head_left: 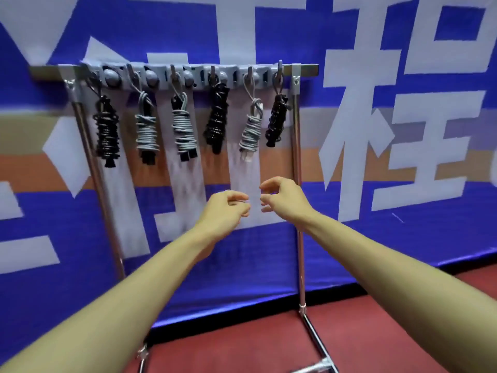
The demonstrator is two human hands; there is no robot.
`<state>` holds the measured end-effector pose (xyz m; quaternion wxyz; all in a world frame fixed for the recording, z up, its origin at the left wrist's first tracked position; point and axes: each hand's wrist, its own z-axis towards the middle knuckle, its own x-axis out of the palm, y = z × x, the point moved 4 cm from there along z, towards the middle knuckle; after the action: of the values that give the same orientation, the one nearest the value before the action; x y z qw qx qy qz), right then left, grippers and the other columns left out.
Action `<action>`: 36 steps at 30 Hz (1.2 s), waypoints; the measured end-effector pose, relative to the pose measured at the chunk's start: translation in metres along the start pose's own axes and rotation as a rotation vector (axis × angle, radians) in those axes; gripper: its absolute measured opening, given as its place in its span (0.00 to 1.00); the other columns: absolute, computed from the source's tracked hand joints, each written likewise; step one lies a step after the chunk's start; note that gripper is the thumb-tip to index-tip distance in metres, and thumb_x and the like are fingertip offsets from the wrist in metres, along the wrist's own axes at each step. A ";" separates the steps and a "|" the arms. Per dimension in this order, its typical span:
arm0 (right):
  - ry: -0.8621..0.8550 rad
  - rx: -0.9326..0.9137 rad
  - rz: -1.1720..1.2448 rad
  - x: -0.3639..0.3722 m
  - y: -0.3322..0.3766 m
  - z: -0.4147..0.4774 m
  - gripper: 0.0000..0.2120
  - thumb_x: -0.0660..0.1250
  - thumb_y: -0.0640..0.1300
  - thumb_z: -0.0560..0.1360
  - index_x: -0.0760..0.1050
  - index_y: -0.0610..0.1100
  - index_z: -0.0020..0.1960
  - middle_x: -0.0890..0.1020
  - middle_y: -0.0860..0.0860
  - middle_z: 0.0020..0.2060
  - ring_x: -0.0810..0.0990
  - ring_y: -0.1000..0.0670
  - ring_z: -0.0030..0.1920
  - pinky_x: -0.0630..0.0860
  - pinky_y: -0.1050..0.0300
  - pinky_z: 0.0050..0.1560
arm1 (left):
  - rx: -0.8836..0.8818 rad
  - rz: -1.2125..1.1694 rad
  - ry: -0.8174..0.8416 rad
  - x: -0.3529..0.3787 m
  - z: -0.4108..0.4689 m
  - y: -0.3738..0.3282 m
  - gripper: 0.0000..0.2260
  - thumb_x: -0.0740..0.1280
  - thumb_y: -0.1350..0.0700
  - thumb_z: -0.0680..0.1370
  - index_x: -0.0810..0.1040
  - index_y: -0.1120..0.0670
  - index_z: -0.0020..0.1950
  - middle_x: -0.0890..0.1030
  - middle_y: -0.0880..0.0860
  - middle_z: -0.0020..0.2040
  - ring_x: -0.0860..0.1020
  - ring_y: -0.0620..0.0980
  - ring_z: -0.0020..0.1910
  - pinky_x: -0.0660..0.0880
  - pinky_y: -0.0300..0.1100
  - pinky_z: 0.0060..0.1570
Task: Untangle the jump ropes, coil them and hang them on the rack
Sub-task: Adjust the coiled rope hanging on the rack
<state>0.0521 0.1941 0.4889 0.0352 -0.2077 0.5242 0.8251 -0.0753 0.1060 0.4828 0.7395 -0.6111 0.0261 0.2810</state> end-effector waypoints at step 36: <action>0.999 0.042 -0.790 0.309 -0.478 -0.299 0.17 0.63 0.39 0.75 0.69 0.42 0.63 0.69 0.43 0.61 0.71 0.40 0.61 0.71 0.46 0.59 | -0.790 0.105 0.086 0.119 -0.272 0.516 0.17 0.58 0.70 0.75 0.77 0.50 0.40 0.82 0.61 0.41 0.80 0.61 0.42 0.77 0.53 0.52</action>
<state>-0.0065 0.0961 -0.1442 0.0923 -0.7446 0.3774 0.5428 -0.1230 -0.0487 -0.0896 0.4307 -0.8574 -0.0217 0.2808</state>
